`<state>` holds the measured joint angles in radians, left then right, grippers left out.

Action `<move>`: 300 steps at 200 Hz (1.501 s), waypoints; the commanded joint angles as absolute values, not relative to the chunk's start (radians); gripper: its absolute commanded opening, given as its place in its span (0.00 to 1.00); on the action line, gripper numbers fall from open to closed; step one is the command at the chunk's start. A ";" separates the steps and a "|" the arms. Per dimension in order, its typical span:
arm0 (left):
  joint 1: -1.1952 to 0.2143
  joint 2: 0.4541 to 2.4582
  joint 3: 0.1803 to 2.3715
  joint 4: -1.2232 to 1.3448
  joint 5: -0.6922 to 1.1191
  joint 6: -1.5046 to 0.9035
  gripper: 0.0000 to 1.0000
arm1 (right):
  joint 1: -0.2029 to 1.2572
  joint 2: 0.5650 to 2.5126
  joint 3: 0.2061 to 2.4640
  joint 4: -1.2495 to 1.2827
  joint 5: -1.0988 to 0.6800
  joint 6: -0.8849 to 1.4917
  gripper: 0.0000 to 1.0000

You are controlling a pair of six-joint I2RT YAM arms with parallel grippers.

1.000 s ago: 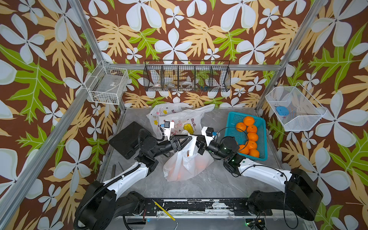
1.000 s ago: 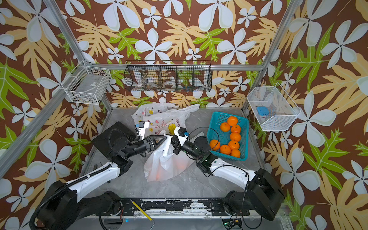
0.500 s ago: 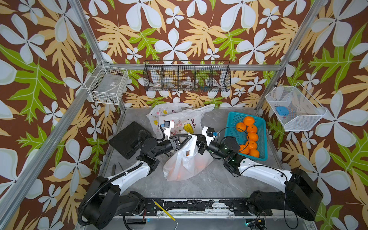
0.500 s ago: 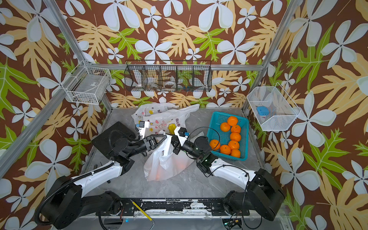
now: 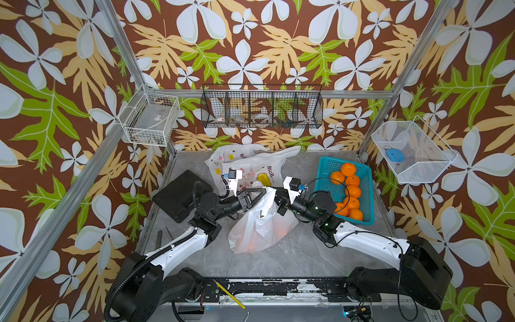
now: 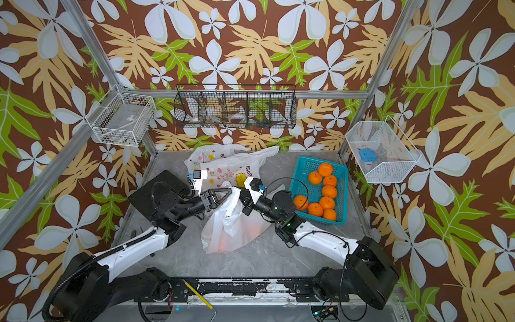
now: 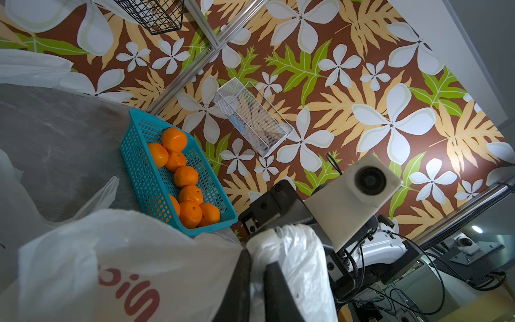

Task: Place the oranges into plastic bags & tie knots
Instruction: Tie the plastic bag at the center of the board.

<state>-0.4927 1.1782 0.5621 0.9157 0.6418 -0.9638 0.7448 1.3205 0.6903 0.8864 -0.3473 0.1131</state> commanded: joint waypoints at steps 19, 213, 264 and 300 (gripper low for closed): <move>-0.494 1.157 0.577 0.911 0.634 -0.888 0.03 | 0.745 1.319 0.699 0.788 -0.326 0.088 0.00; -0.495 1.140 0.548 0.918 0.609 -0.838 0.00 | 0.784 0.967 0.683 0.367 -0.575 0.646 0.67; -0.500 1.137 0.548 0.920 0.606 -0.835 0.00 | 0.801 1.071 0.695 0.403 -0.568 0.665 0.78; -0.506 1.143 0.552 0.922 0.606 -0.833 0.00 | 0.800 1.105 0.688 0.449 -0.564 0.669 0.79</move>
